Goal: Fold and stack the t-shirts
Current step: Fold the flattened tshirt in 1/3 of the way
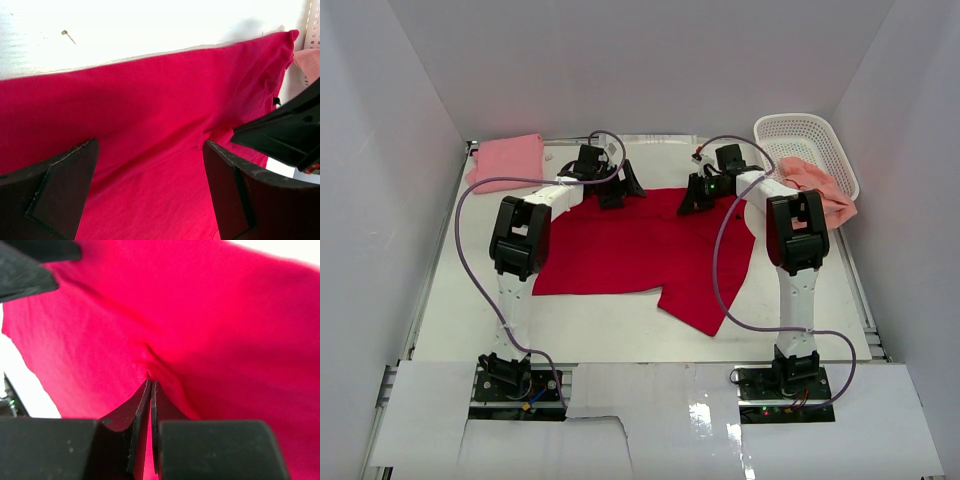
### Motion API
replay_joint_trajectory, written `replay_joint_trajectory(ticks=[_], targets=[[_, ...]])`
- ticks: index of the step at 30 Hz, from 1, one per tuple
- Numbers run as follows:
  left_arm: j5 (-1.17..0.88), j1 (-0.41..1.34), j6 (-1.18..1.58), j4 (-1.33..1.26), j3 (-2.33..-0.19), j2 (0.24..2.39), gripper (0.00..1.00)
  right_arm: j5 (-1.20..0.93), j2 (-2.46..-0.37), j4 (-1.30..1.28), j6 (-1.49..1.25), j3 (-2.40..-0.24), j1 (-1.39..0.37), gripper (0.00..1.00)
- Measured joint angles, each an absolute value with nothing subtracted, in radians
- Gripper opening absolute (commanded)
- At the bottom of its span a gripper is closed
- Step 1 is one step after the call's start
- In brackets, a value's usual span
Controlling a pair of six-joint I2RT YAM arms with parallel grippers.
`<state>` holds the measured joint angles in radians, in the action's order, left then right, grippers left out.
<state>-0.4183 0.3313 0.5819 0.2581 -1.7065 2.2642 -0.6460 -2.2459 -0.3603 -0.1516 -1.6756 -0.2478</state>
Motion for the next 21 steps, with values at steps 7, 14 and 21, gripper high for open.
replay_joint_trajectory(ticks=[7,14,21], targets=[[-0.415,0.334,0.575,0.251,-1.695,2.258,0.96,-0.702,-2.172,-0.357,-0.162,-1.588,-0.258,0.08],[-0.408,0.338,0.569,0.251,-1.69,2.254,0.96,-0.813,-2.165,-0.302,-0.238,-1.539,-0.271,0.37],[-0.407,0.339,0.564,0.25,-1.684,2.251,0.96,-0.898,-2.166,-0.257,-0.286,-1.491,-0.277,0.45]])
